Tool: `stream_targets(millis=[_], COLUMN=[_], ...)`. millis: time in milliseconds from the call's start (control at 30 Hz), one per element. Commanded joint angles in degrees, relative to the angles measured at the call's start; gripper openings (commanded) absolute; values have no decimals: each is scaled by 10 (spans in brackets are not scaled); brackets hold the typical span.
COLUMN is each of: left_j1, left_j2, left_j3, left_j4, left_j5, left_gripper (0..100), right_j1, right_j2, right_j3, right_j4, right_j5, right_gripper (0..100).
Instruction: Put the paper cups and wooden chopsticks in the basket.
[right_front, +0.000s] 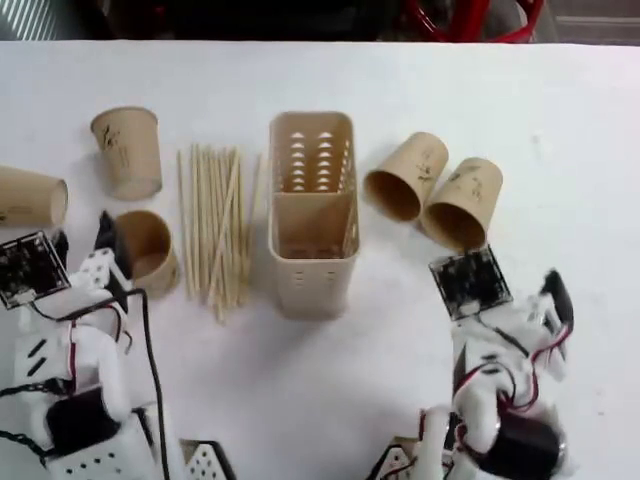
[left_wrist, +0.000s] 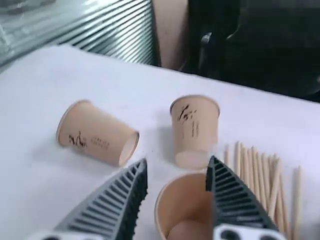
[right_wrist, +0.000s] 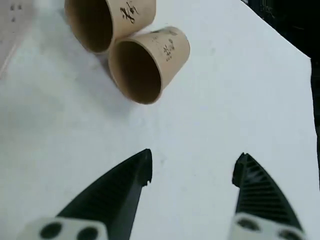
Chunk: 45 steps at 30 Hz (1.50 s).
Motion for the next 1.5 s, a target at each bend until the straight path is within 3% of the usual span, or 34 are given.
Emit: stream_targets(millis=[0, 233, 367, 667, 1100, 1267, 1467], left_j1=[-37, -51, -50, -49, -31, -31, -31], left_j2=[-7, -7, -7, -7, -7, -7, -7], left_j3=[34, 77, 90, 109, 110, 110, 110], left_j4=[-24, -39, -55, -89, -83, -83, -83], left_j5=[-1, -1, -1, -1, -4, -4, -4], left_gripper=[200, 200, 199, 199, 199, 199, 199], right_j1=[-77, -296, -359, -365, -316, -287, -308], right_j2=[211, 540, 663, 815, 937, 950, 929], right_j3=[-197, -520, -635, -725, -727, -728, -728], right_j4=[29, 109, 115, 110, 75, 45, 46], right_j5=[-63, -234, -299, -362, -358, -360, -361], right_gripper=[265, 265, 265, 265, 265, 206, 241])
